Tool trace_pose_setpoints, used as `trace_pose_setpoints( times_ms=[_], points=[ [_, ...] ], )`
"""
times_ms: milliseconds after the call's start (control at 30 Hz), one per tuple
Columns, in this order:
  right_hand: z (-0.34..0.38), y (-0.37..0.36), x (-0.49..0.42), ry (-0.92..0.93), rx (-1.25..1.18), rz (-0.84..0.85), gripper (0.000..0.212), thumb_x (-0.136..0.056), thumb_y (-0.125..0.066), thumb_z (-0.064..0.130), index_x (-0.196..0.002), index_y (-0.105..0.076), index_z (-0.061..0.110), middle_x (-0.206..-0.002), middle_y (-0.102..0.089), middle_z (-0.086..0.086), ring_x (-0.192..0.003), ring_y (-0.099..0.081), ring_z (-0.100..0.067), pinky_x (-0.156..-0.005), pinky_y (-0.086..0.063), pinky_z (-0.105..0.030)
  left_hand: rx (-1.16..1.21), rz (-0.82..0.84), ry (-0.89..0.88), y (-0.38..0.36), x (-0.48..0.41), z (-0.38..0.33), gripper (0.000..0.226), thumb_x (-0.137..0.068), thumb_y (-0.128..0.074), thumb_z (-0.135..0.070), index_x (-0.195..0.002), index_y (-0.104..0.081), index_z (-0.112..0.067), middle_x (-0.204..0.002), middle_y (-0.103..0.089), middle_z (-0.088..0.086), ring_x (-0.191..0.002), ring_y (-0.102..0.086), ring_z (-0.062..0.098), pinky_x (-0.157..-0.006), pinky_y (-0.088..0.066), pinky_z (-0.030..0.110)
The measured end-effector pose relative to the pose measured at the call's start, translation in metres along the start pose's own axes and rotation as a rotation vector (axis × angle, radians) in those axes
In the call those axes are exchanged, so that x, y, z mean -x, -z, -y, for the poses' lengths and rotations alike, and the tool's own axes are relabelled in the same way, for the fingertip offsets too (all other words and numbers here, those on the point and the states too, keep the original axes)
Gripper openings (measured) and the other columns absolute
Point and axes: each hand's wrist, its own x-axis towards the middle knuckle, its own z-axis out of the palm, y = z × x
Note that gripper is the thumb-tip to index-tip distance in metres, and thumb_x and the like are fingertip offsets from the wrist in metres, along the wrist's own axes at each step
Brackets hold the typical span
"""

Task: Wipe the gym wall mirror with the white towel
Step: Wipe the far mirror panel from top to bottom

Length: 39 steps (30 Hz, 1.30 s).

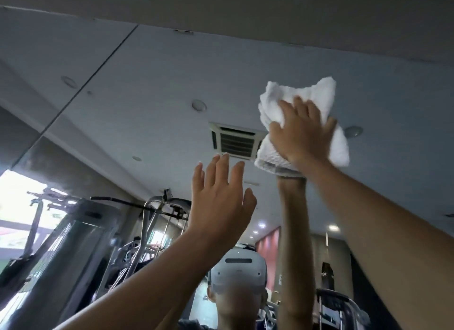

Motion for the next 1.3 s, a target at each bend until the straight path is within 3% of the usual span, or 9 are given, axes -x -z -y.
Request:
trace_pose_setpoints(
  times_ms=[200,367,433,667,900,1000,1167,1233,1300],
  points=[
    [-0.034,0.017,0.034,0.762,-0.062,0.279,0.071,-0.079,-0.025,0.051,-0.149,-0.035,0.049,-0.162,-0.027,0.015,-0.149,-0.022,-0.010,-0.111,-0.017,-0.048,0.009,-0.071,0.008,-0.018,0.021,-0.006,0.060,-0.094,-0.030,-0.041,-0.142,-0.045,-0.010,-0.151,-0.045,0.018,-0.145,-0.037,0.033,-0.118,-0.021,0.053],
    [-0.075,0.013,-0.020,0.076,-0.056,0.089,0.056,-0.091,-0.036,0.046,-0.148,-0.038,0.041,-0.162,-0.027,0.007,-0.147,-0.024,-0.020,-0.110,-0.022,-0.054,0.003,-0.074,0.014,-0.016,0.022,-0.007,0.062,-0.094,-0.027,-0.042,-0.143,-0.049,-0.010,-0.151,-0.046,0.019,-0.145,-0.037,0.035,-0.117,-0.015,0.050],
    [-0.059,0.010,-0.009,-0.029,-0.009,0.027,0.054,-0.094,-0.042,0.042,-0.148,-0.038,0.036,-0.162,-0.026,0.004,-0.147,-0.023,-0.021,-0.110,-0.021,-0.053,-0.047,-0.092,-0.034,-0.016,0.023,-0.008,0.057,-0.093,-0.032,-0.039,-0.135,-0.056,-0.008,-0.141,-0.055,0.020,-0.136,-0.048,0.037,-0.112,-0.024,0.054],
    [-0.077,0.028,0.025,0.749,-0.038,0.303,0.073,-0.078,-0.026,0.055,-0.151,-0.029,0.049,-0.164,-0.022,0.016,-0.150,-0.017,-0.010,-0.114,-0.015,-0.051,0.052,-0.122,-0.005,-0.028,0.015,-0.036,0.056,-0.090,-0.030,-0.042,-0.139,-0.046,-0.018,-0.150,-0.040,0.015,-0.146,-0.024,0.028,-0.120,-0.011,0.053],
    [-0.090,0.011,0.003,0.034,0.015,-0.057,0.060,-0.090,-0.036,0.050,-0.148,-0.040,0.033,-0.160,-0.033,0.001,-0.143,-0.031,-0.025,-0.106,-0.026,-0.053,0.044,-0.080,-0.002,-0.029,0.016,-0.041,0.072,-0.092,-0.008,-0.053,-0.160,-0.005,-0.029,-0.168,0.012,0.003,-0.153,0.018,0.016,-0.120,0.018,0.044],
    [-0.070,0.011,0.038,0.164,0.031,0.004,0.062,-0.093,-0.036,0.052,-0.152,-0.033,0.032,-0.162,-0.027,-0.002,-0.147,-0.025,-0.025,-0.108,-0.023,-0.055,0.025,-0.058,-0.008,-0.027,0.019,-0.044,0.072,-0.091,-0.006,-0.053,-0.160,-0.003,-0.032,-0.167,0.013,0.000,-0.152,0.019,0.016,-0.120,0.018,0.043],
    [-0.113,0.025,0.051,0.945,-0.047,0.169,0.064,-0.085,-0.039,0.050,-0.148,-0.043,0.039,-0.159,-0.038,0.005,-0.144,-0.037,-0.020,-0.100,-0.027,-0.047,0.009,-0.044,0.001,-0.025,0.021,-0.047,0.071,-0.090,-0.008,-0.053,-0.158,-0.016,-0.032,-0.169,-0.002,0.001,-0.155,0.011,0.018,-0.123,0.009,0.047],
    [-0.139,0.026,0.022,0.878,-0.034,0.144,0.064,-0.084,-0.037,0.048,-0.147,-0.045,0.038,-0.156,-0.042,0.004,-0.142,-0.040,-0.021,-0.101,-0.034,-0.049,0.014,-0.037,0.013,-0.026,0.021,-0.047,0.072,-0.090,-0.005,-0.056,-0.159,-0.009,-0.034,-0.169,0.005,0.000,-0.154,0.016,0.017,-0.123,0.012,0.045],
    [-0.148,0.026,0.001,0.514,-0.041,0.083,0.065,-0.084,-0.029,0.052,-0.148,-0.040,0.041,-0.157,-0.039,0.006,-0.143,-0.036,-0.021,-0.106,-0.035,-0.055,0.007,-0.034,0.017,-0.027,0.021,-0.047,0.072,-0.090,-0.002,-0.058,-0.159,-0.001,-0.036,-0.167,0.012,-0.002,-0.152,0.021,0.015,-0.122,0.014,0.045]
  ],
)
